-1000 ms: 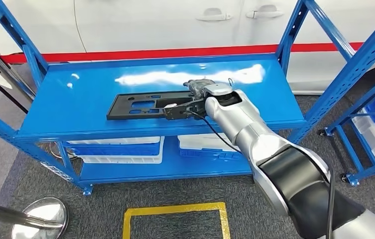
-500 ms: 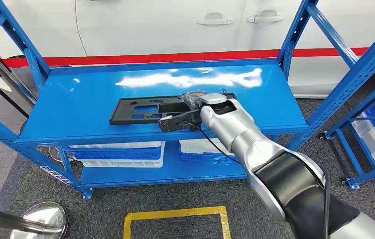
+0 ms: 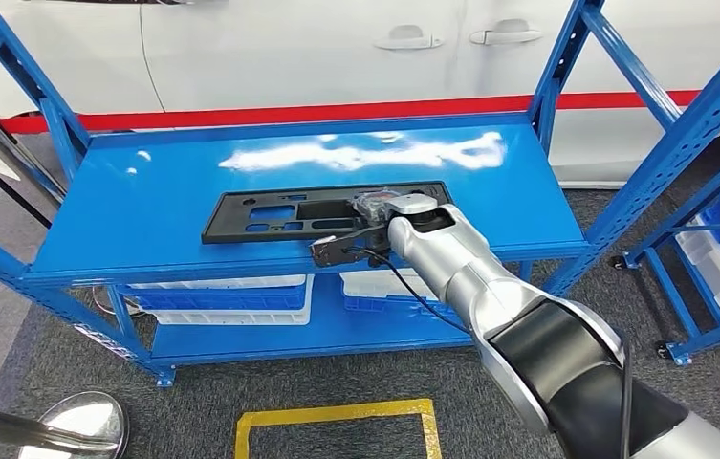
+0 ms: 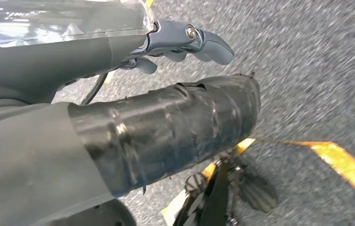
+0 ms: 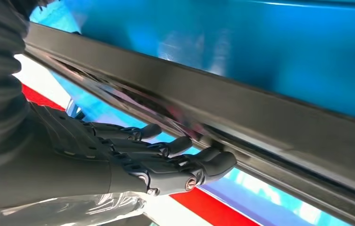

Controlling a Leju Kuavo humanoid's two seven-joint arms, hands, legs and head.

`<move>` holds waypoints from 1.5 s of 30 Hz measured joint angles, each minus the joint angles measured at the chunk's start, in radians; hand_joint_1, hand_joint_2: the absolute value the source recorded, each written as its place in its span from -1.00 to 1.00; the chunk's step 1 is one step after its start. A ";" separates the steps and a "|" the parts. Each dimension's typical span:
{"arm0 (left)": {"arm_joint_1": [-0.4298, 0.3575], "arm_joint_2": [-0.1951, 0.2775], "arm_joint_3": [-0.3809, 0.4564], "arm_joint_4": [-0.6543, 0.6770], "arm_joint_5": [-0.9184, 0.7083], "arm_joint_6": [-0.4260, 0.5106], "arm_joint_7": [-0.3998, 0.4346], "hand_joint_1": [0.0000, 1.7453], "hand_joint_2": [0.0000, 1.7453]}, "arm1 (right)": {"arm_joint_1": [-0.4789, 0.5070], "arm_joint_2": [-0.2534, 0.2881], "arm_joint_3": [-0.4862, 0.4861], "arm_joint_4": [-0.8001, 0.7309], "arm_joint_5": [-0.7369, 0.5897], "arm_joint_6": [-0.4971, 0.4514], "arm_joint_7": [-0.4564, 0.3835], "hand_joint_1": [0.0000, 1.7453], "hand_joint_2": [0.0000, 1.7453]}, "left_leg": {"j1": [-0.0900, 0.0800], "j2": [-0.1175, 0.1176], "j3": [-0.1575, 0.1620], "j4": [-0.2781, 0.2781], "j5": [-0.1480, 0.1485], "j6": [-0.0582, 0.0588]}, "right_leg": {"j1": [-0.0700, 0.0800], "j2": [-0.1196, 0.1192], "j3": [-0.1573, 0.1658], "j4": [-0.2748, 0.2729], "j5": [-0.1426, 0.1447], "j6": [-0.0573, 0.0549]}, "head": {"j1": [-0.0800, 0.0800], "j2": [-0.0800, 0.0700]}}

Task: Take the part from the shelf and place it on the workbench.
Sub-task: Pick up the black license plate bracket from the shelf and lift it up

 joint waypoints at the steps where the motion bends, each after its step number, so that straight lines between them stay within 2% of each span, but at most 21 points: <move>1: 0.000 0.000 0.000 0.000 0.000 0.001 0.001 -1.00 -1.00 | 0.000 0.000 0.001 0.000 -0.003 -0.004 0.000 0.73 1.00 | 0.001 0.000 -0.011 0.027 -0.018 -0.005 | -0.002 0.000 0.002 -0.004 0.002 -0.005 | 0.000 0.000; 2: 0.000 0.002 0.000 0.000 0.000 0.003 0.001 -1.00 -1.00 | 0.002 0.001 0.003 0.001 -0.006 -0.009 0.000 1.00 1.00 | 0.003 0.001 -0.032 0.073 -0.045 -0.010 | -0.004 -0.001 0.004 -0.007 0.004 -0.009 | 0.000 0.000; 4: 0.000 0.006 0.003 0.000 -0.001 0.005 0.002 -1.00 -1.00 | 0.010 0.001 0.005 0.003 -0.011 -0.023 -0.001 1.00 1.00 | 0.004 0.001 -0.094 0.204 -0.105 -0.016 | -0.002 -0.002 0.005 -0.008 0.003 -0.012 | 0.000 0.000; 5: 0.000 0.008 0.004 0.000 -0.001 0.005 0.002 -1.00 -1.00 | 0.014 0.001 0.005 0.004 -0.013 -0.028 -0.001 1.00 1.00 | 0.004 0.001 -0.118 0.253 -0.118 -0.018 | -0.002 -0.002 0.005 -0.007 0.002 -0.013 | 0.000 0.000; 6: 0.001 0.009 0.006 0.000 -0.001 0.005 0.002 -1.00 -1.00 | 0.016 0.001 0.005 0.005 -0.013 -0.032 -0.002 1.00 1.00 | 0.004 0.001 -0.126 0.268 -0.114 -0.018 | -0.001 -0.002 0.006 -0.007 0.002 -0.013 | 0.000 0.000; 7: 0.002 0.009 0.007 0.000 -0.001 0.005 0.002 -1.00 -1.00 | 0.017 0.001 0.005 0.005 -0.013 -0.035 -0.002 1.00 1.00 | 0.004 0.001 -0.114 0.241 -0.089 -0.016 | -0.001 -0.001 0.008 -0.007 0.001 -0.013 | 0.000 0.000; 9: 0.003 0.010 0.007 0.000 0.000 0.006 0.002 -1.00 -1.00 | 0.015 0.001 0.005 0.005 -0.014 -0.037 -0.002 1.00 1.00 | 0.003 0.001 -0.045 0.101 -0.021 -0.007 | -0.001 -0.001 0.013 -0.007 -0.002 -0.011 | 0.000 0.000; 11: 0.001 0.012 0.009 0.000 0.000 0.006 0.002 -1.00 -1.00 | 0.014 0.001 0.005 0.005 -0.014 -0.038 -0.002 1.00 1.00 | -0.002 0.001 0.007 -0.003 0.010 0.002 | 0.002 0.000 0.015 -0.007 -0.004 -0.005 | 0.000 0.000; 14: -0.001 0.014 0.014 0.000 0.000 0.007 0.001 -1.00 -1.00 | 0.013 0.002 0.005 0.005 -0.014 -0.043 -0.002 1.00 1.00 | -0.004 0.000 0.019 -0.026 0.012 0.014 | 0.003 0.001 0.017 -0.011 -0.003 0.010 | 0.000 0.000; 16: -0.001 0.014 0.015 0.000 0.000 0.007 0.002 -1.00 -1.00 | 0.010 0.001 0.005 0.005 -0.015 -0.050 -0.002 1.00 1.00 | 0.001 0.004 0.028 -0.041 0.019 0.026 | 0.004 0.001 0.010 0.014 -0.024 0.020 | 0.000 0.000; 19: -0.001 0.014 0.015 0.000 -0.001 0.008 0.005 -1.00 -1.00 | 0.013 0.000 0.006 0.006 -0.018 -0.063 -0.002 1.00 1.00 | 0.002 0.007 0.030 -0.048 0.024 0.037 | 0.003 0.000 -0.066 0.177 -0.110 0.027 | 0.000 0.000; 20: -0.001 0.014 0.015 0.000 -0.001 0.008 0.006 -1.00 -1.00 | 0.017 0.000 0.006 0.007 -0.018 -0.068 -0.002 1.00 1.00 | 0.002 0.007 0.029 -0.046 0.023 0.037 | 0.002 0.000 -0.092 0.229 -0.127 0.029 | 0.000 0.000; 21: 0.000 0.014 0.016 0.000 -0.001 0.009 0.006 -1.00 -1.00 | 0.021 0.000 0.006 0.008 -0.019 -0.073 -0.002 1.00 1.00 | 0.001 0.006 0.028 -0.044 0.022 0.037 | 0.001 0.000 -0.104 0.251 -0.125 0.030 | 0.000 0.000; 22: 0.000 0.014 0.016 0.000 -0.001 0.009 0.007 -1.00 -1.00 | 0.024 0.000 0.006 0.008 -0.020 -0.079 -0.002 1.00 1.00 | 0.001 0.005 0.028 -0.040 0.020 0.037 | -0.001 -0.001 -0.096 0.234 -0.104 0.030 | 0.000 0.000; 25: 0.000 0.014 0.016 0.000 -0.001 0.009 0.008 -1.00 -1.00 | 0.023 0.000 0.006 0.008 -0.023 -0.091 -0.002 1.00 1.00 | 0.000 0.003 0.024 -0.022 0.008 0.027 | -0.001 -0.002 -0.011 0.055 -0.019 0.023 | 0.000 0.000; 27: -0.001 0.013 0.016 0.000 0.000 0.009 0.008 -1.00 -1.00 | 0.022 0.000 0.006 0.007 -0.024 -0.093 -0.003 1.00 1.00 | -0.002 0.001 0.019 -0.014 0.004 0.017 | 0.003 -0.002 0.010 0.004 -0.009 0.016 | 0.000 0.000; 31: 0.000 0.011 0.016 0.000 0.000 0.010 0.010 -1.00 -1.00 | 0.021 0.004 0.006 0.005 -0.025 -0.117 -0.004 1.00 1.00 | 0.001 0.001 0.014 -0.005 -0.004 -0.002 | 0.004 -0.004 0.012 -0.006 -0.001 -0.002 | 0.000 0.000; 35: 0.000 0.010 0.023 0.000 0.012 0.012 0.010 -1.00 -1.00 | 0.013 0.006 0.004 -0.011 -0.013 -0.210 0.021 1.00 1.00 | -0.001 0.006 0.014 -0.017 0.009 0.044 | 0.008 -0.004 0.005 0.001 -0.003 -0.003 | 0.000 0.000; 39: 0.001 0.010 0.036 0.000 0.019 0.017 0.009 -1.00 -1.00 | -0.037 -0.006 -0.023 -0.087 0.004 -0.236 0.072 1.00 1.00 | -0.001 0.007 0.009 -0.018 0.014 0.035 | 0.008 -0.003 -0.005 0.003 0.000 -0.006 | 0.000 0.000; 43: 0.002 0.008 0.041 0.000 0.018 0.017 0.009 -1.00 -1.00 | -0.073 -0.019 -0.051 -0.146 0.026 -0.230 0.078 1.00 1.00 | 0.001 0.008 0.009 -0.021 0.015 0.016 | 0.009 -0.004 -0.005 0.004 -0.001 -0.006 | 0.000 0.000; 45: 0.002 0.008 0.043 0.000 0.018 0.017 0.009 -1.00 -1.00 | -0.074 -0.022 -0.063 -0.162 0.033 -0.231 0.078 1.00 1.00 | 0.001 0.008 0.009 -0.022 0.014 0.012 | 0.008 -0.004 -0.006 0.004 -0.001 -0.006 | 0.000 0.000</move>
